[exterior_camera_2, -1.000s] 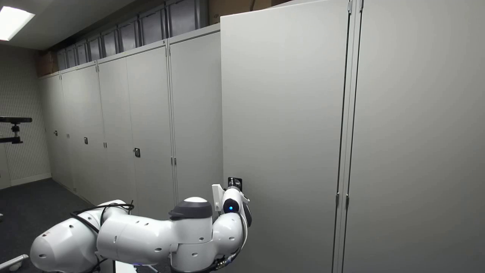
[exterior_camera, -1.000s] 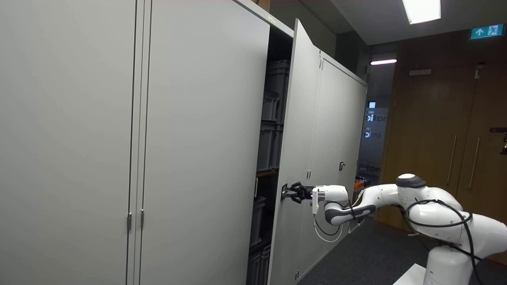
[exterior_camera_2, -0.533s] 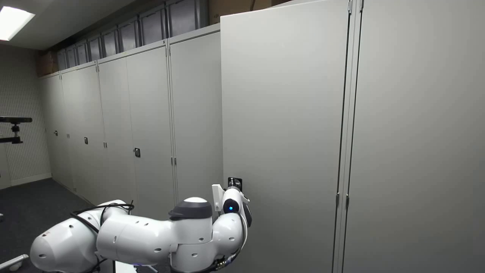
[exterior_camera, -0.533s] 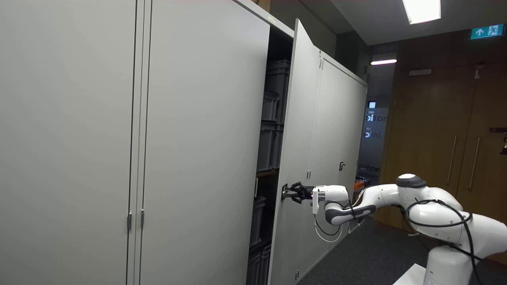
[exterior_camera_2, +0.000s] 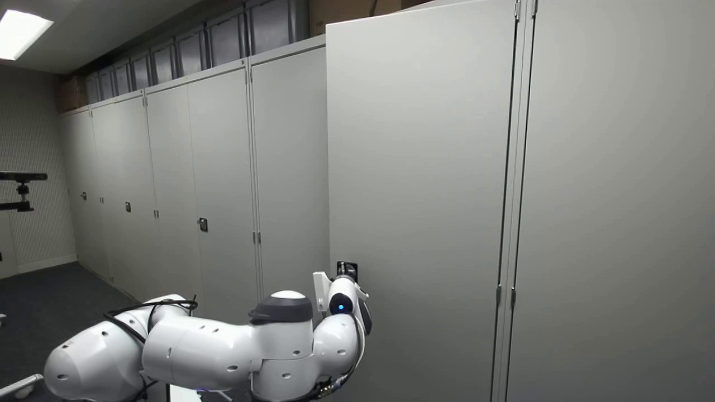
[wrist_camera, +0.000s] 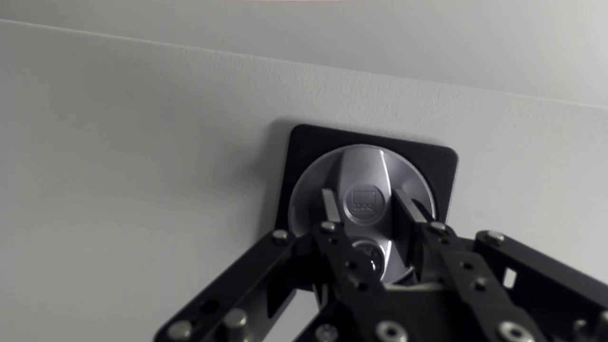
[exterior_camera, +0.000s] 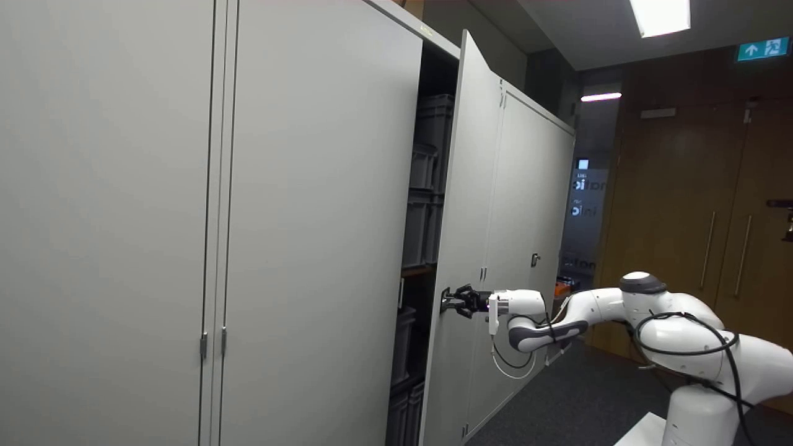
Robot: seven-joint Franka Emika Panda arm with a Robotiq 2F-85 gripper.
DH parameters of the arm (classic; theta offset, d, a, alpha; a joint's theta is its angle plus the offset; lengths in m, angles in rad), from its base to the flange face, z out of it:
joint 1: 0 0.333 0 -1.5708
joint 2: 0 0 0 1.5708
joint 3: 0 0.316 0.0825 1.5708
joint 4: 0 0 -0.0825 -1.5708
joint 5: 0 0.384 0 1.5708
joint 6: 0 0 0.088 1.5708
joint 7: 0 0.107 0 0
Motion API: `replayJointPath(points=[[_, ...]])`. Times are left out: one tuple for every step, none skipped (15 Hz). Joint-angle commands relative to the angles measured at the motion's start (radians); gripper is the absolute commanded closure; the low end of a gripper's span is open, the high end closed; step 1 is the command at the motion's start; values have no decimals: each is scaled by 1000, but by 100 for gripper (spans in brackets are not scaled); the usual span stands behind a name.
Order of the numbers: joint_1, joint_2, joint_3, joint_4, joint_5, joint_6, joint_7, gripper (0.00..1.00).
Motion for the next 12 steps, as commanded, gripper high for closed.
replayJointPath(points=[[7, -42, -41, -43, 191, 27, -168, 68], [7, -43, -41, -43, 191, 27, -168, 68], [7, -42, -41, -43, 191, 27, -168, 68], [7, -42, -41, -43, 191, 27, -168, 68], [7, -42, -41, -42, 191, 27, -168, 68], [7, -42, -41, -42, 191, 27, -168, 68], [7, -42, -41, -42, 191, 27, -168, 68], [7, -42, -41, -42, 191, 27, -168, 68], [7, -42, -41, -42, 191, 27, -168, 68], [7, -42, -41, -42, 191, 27, -168, 92], [3, -4, -7, -11, 42, 7, -36, 92], [6, -5, -11, -14, 69, 11, -71, 92]])
